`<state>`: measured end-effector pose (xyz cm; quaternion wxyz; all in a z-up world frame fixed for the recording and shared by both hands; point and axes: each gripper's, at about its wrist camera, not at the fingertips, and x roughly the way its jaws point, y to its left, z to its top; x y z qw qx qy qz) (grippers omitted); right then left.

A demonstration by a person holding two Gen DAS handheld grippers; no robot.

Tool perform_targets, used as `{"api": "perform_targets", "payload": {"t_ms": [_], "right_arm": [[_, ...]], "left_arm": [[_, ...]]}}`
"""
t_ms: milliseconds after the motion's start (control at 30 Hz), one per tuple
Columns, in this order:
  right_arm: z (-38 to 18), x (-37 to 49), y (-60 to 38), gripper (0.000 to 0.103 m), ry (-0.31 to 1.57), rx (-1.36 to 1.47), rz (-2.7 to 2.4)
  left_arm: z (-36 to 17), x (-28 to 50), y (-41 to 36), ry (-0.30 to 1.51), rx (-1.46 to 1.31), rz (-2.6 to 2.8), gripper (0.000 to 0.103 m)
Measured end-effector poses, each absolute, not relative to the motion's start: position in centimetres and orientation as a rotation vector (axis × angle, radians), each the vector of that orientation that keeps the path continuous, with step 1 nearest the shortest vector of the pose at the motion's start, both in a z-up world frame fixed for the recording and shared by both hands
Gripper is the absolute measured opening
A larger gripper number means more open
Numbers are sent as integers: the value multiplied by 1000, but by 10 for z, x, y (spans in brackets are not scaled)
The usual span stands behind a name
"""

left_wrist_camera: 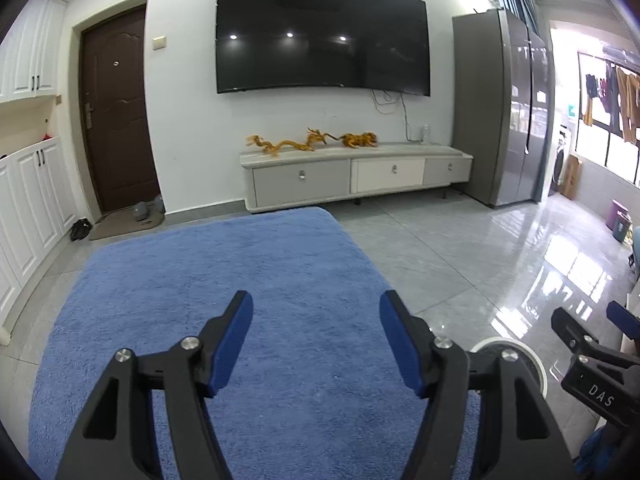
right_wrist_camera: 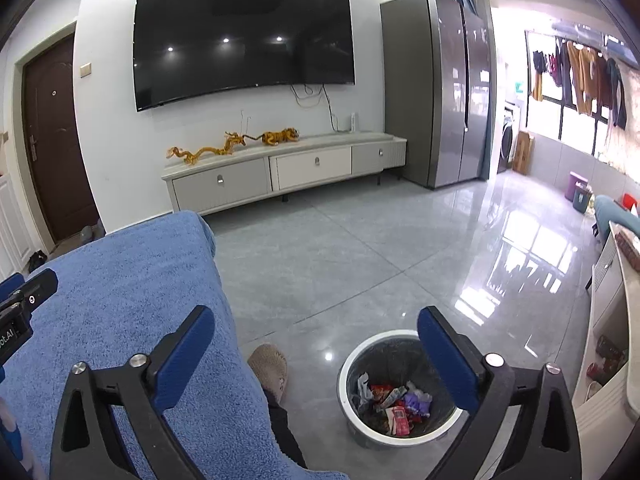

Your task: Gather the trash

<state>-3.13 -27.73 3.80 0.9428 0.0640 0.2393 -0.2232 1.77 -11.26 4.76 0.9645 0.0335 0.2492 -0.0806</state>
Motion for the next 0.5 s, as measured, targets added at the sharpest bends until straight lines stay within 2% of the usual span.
{"api": "perform_targets", "payload": {"t_ms": [500], "right_arm": [[38,-40,-274,103,436,83,-567]], "left_arm": [[52,0,-98,444,58,-127,75]]}}
